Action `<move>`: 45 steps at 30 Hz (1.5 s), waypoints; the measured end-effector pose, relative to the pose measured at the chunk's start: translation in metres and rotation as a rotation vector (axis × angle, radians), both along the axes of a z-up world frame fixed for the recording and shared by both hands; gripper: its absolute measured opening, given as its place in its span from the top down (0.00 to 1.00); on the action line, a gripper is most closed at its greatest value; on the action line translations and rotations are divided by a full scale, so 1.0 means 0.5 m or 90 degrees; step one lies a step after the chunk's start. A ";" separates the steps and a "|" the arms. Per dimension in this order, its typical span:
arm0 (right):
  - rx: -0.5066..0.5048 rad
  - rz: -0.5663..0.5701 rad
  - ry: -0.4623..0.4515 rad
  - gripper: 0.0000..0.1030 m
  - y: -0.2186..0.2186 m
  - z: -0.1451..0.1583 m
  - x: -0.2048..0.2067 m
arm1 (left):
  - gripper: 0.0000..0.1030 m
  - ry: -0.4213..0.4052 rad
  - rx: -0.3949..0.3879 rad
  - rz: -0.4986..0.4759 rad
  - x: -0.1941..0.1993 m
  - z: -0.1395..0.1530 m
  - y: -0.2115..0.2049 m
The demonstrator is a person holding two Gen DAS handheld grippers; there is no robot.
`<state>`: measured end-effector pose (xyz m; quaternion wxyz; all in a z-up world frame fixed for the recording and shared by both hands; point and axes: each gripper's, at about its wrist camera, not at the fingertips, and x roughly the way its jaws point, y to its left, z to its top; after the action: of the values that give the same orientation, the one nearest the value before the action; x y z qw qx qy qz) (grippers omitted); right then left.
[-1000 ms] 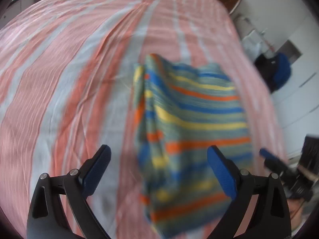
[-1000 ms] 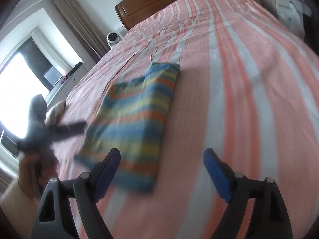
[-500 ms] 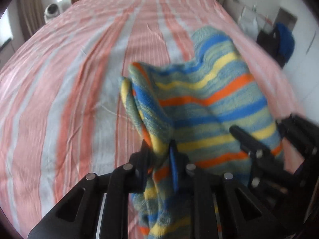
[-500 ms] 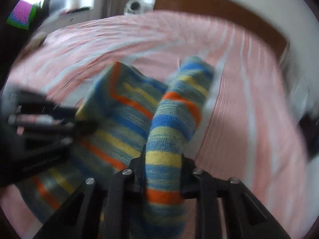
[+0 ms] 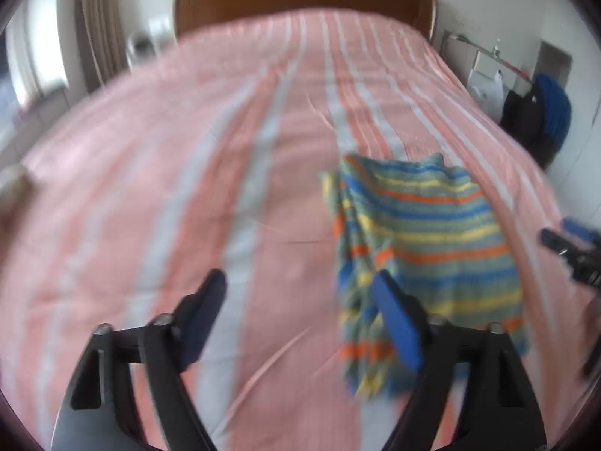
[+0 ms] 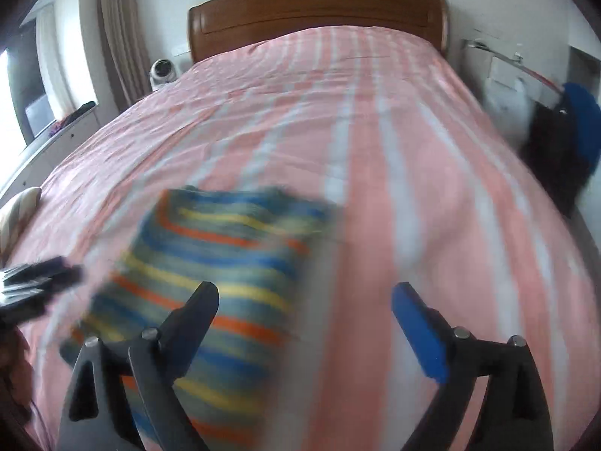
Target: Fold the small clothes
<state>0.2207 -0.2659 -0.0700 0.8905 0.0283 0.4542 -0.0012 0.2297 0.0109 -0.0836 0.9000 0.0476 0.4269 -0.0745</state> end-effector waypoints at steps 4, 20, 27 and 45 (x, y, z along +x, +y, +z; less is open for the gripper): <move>-0.056 0.028 -0.004 0.05 -0.035 0.047 -0.120 | 0.00 -0.116 0.076 0.003 -0.126 0.082 0.006; 0.008 0.150 -0.008 0.01 0.099 0.116 -0.483 | 0.00 -0.124 0.186 -0.008 -0.448 0.128 -0.054; 0.003 0.132 -0.044 0.01 0.121 0.234 -0.536 | 0.00 -0.086 0.073 -0.010 -0.467 0.229 -0.024; -0.034 0.102 -0.089 0.01 0.142 0.331 -0.594 | 0.00 -0.022 0.039 0.068 -0.470 0.246 -0.015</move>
<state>-0.0761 -0.1949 0.0954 0.9178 -0.0318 0.3913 0.0599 -0.0051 0.0035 0.0394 0.9082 0.0533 0.4150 -0.0122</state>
